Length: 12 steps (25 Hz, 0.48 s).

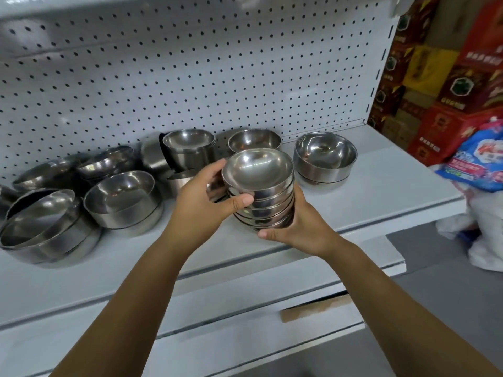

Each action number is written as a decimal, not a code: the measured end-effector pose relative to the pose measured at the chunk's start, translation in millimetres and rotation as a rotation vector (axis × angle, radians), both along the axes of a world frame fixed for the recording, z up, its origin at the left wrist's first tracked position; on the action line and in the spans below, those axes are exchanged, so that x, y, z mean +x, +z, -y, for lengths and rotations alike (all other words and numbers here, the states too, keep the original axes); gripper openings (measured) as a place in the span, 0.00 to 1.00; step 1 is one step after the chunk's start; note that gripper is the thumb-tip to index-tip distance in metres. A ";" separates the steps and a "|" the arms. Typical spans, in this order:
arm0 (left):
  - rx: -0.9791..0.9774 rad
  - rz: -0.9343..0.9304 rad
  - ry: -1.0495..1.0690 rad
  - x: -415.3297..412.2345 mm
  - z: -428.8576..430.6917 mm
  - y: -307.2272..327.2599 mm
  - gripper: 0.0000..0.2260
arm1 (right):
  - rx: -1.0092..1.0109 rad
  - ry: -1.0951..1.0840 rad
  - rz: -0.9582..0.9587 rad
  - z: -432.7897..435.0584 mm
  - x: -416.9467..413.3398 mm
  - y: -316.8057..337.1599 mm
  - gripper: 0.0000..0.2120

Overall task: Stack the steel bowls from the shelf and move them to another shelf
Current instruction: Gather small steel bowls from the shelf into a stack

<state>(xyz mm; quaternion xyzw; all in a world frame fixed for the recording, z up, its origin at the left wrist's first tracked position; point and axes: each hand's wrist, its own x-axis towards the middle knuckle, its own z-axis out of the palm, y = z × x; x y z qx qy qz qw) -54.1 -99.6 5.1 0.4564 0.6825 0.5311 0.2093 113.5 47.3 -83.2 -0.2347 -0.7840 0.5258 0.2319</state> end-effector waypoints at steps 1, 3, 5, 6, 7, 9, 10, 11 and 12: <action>0.007 0.013 -0.009 -1.2 0.6 -1.1 0.38 | -0.003 -0.035 0.000 4.1 0.7 1.6 0.58; 0.034 0.040 -0.031 -2.9 0.6 -4.3 0.39 | -0.019 -0.088 -0.006 15.3 3.6 4.2 0.54; 0.056 0.059 -0.045 -2.2 1.6 -3.6 0.37 | -0.033 -0.127 -0.021 28.6 8.5 6.7 0.51; 0.064 0.057 -0.054 -0.6 2.2 -1.8 0.36 | -0.038 -0.156 -0.033 35.2 11.9 8.8 0.50; 0.078 0.045 -0.063 2.4 2.6 1.5 0.36 | -0.036 -0.187 -0.048 40.7 16.1 12.0 0.50; 0.109 0.024 -0.096 9.7 1.7 7.9 0.36 | -0.020 -0.253 -0.079 50.1 27.6 18.6 0.49; 0.131 0.027 -0.126 14.3 -0.1 11.3 0.36 | -0.011 -0.286 -0.097 53.7 34.3 20.8 0.49; 0.148 0.036 -0.162 20.6 -2.8 13.9 0.36 | -0.010 -0.323 -0.114 57.6 42.6 21.8 0.49; 0.166 0.051 -0.194 28.5 -5.9 16.1 0.35 | -0.014 -0.356 -0.128 61.4 51.1 23.4 0.49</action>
